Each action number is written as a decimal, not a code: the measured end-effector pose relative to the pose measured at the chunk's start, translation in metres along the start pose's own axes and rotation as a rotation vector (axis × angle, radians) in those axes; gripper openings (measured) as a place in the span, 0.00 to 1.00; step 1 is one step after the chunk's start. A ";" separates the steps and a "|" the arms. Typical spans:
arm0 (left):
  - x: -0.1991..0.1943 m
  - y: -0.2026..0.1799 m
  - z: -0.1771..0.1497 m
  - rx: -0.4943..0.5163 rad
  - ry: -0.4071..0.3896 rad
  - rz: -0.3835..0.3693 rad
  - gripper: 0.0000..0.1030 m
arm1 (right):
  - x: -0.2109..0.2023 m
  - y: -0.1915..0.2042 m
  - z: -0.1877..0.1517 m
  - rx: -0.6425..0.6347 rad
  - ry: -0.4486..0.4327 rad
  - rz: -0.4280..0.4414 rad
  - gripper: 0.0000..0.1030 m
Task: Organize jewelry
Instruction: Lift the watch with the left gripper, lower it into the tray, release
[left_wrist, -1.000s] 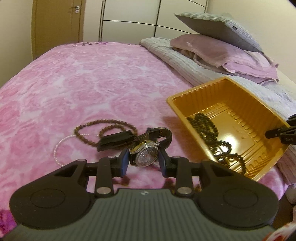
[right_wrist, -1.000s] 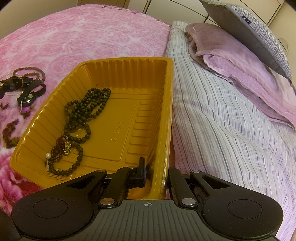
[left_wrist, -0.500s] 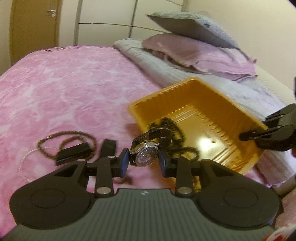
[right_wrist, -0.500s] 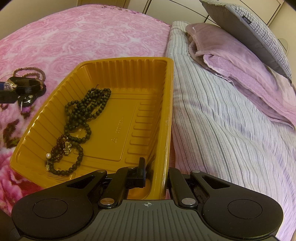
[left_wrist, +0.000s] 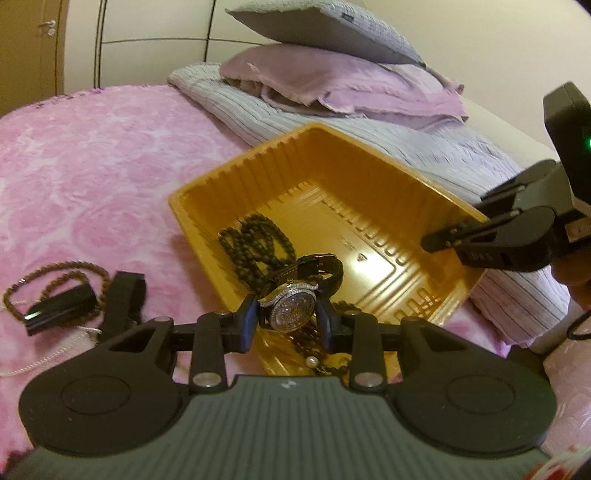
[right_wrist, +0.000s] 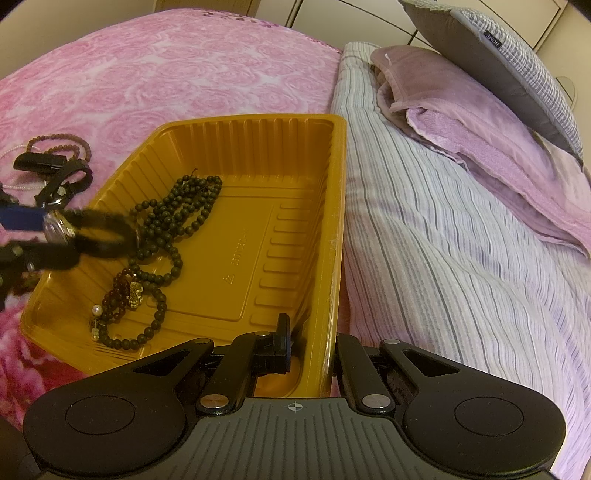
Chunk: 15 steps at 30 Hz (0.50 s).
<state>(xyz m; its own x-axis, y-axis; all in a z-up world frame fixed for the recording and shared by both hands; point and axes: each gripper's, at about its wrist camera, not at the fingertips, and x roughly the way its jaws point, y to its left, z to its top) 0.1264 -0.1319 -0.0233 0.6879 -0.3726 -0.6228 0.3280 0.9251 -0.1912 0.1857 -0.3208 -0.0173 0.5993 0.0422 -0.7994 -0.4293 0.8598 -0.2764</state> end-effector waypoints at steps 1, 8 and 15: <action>0.002 -0.001 0.000 0.002 0.005 -0.003 0.29 | 0.000 0.000 0.000 0.000 0.000 0.000 0.05; 0.009 -0.008 0.002 0.022 0.015 -0.016 0.29 | 0.000 0.000 0.000 0.000 0.000 0.000 0.05; 0.010 -0.011 0.002 0.030 0.021 -0.022 0.29 | 0.000 0.000 0.000 0.002 0.000 0.002 0.05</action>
<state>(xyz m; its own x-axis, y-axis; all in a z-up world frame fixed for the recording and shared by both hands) 0.1309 -0.1461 -0.0263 0.6667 -0.3912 -0.6344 0.3624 0.9139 -0.1828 0.1857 -0.3213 -0.0173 0.5983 0.0438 -0.8001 -0.4293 0.8606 -0.2739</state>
